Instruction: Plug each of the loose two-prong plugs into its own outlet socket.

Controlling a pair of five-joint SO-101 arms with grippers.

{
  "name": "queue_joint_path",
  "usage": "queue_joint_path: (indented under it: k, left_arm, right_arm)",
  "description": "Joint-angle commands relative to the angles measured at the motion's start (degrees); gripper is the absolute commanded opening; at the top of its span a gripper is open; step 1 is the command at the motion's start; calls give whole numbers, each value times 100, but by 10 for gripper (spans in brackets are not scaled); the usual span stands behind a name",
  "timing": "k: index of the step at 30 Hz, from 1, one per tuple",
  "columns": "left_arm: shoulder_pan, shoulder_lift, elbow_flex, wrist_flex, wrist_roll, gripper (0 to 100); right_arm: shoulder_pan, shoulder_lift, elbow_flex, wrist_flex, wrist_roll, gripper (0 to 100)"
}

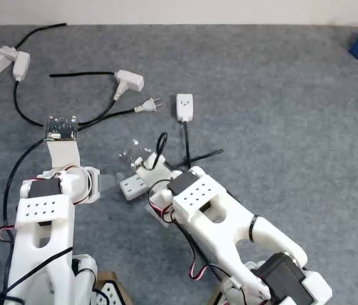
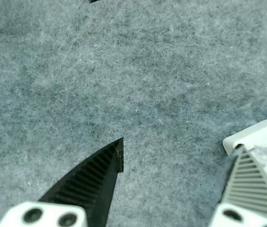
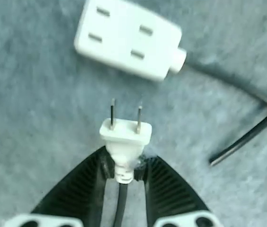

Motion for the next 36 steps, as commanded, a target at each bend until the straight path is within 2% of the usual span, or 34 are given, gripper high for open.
queue_joint_path:
  k: [1, 6, 12, 25, 30, 36]
  left_arm:
    - [57, -66, -13, -79, 53, 348]
    - [66, -66, -13, -62, 53, 348]
    - [66, -66, -13, -53, 53, 348]
    - [84, -66, 75, -79, 53, 348]
    - [409, -66, 180, -88, 44, 348]
    - [532, -110, 374, -554, 44, 348]
  right_arm:
    - [-13, 40, 84, -549, -316, 7]
    - [-13, 479, 479, -1130, -378, 7]
    - [-13, 1130, 365, -1138, -378, 7]
    - [119, 1358, 224, -1138, -387, 7]
    - [119, 1525, 84, -1138, -387, 7]
    - [119, 1552, 75, -1138, -387, 7]
